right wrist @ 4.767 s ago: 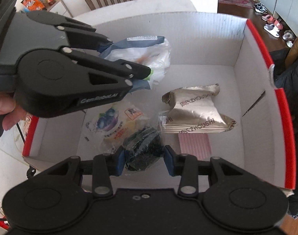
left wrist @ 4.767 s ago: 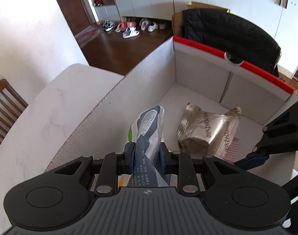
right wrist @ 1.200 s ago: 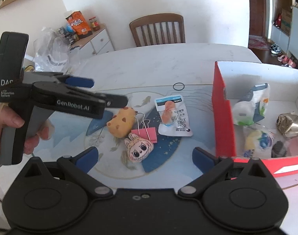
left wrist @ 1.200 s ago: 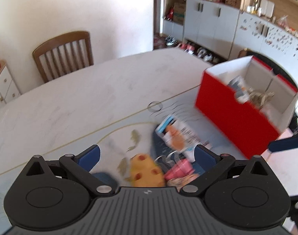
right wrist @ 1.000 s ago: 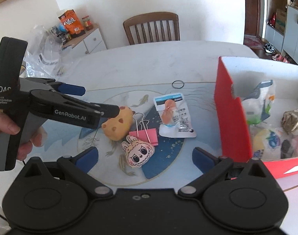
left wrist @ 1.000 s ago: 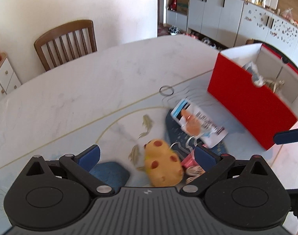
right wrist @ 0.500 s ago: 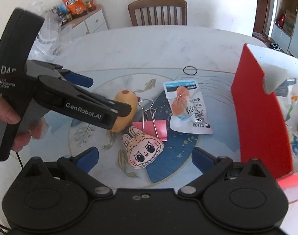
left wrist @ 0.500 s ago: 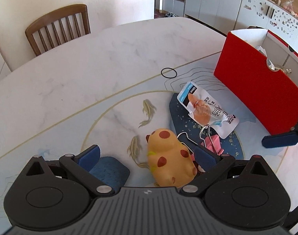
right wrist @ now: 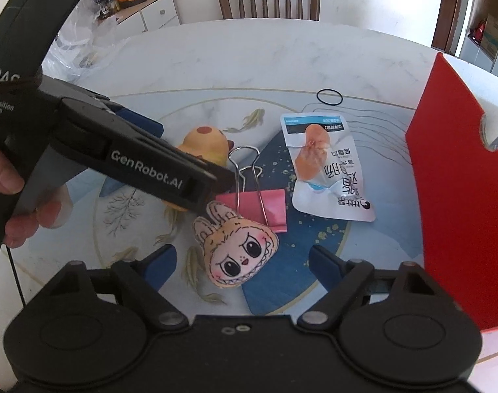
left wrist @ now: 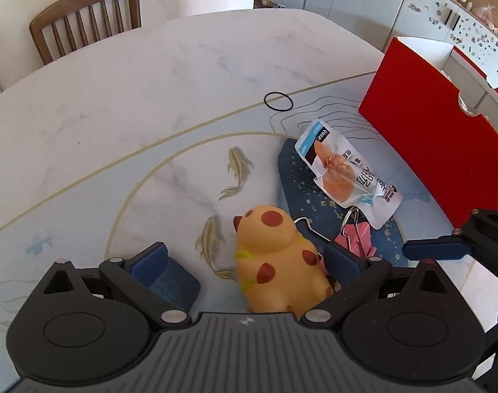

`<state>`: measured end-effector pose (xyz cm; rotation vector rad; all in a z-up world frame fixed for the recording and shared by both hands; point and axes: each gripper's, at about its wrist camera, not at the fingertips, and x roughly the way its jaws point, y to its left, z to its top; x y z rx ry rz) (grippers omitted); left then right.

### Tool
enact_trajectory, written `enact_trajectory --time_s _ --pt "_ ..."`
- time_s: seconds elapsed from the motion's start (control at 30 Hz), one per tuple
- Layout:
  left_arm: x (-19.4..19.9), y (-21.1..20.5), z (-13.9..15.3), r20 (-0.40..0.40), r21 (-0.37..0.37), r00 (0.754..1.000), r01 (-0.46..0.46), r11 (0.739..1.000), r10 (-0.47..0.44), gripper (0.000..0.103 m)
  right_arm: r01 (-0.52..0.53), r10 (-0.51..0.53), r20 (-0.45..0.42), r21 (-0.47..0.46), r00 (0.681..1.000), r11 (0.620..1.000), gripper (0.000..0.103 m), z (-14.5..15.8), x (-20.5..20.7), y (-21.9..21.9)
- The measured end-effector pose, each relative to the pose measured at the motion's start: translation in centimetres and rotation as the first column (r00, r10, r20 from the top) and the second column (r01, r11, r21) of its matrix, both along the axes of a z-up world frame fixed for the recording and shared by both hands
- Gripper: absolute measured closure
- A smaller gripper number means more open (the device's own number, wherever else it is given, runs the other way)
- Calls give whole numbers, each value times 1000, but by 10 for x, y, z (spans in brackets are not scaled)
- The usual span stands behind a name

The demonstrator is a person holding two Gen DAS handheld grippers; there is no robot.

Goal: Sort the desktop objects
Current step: 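Grasp the yellow spotted plush with left gripper while right grasps bunny keychain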

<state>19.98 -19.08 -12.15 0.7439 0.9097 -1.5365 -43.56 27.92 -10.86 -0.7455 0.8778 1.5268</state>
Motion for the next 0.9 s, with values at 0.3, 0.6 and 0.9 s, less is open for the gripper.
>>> enact_trajectory --time_s 0.3,0.6,0.9 --pt "2 3 -5 -47 -1 999 -14 1000 13 21 17 -17 -2 -19 1000 1000 30 -5 -1 4" --pt "0 6 -1 -86 -4 996 -26 1000 26 53 39 -39 1 -19 999 999 43 -4 -2 3" --pt "2 14 4 -95 -6 994 -48 999 47 54 85 -85 -9 4 996 996 54 3 2 -3"
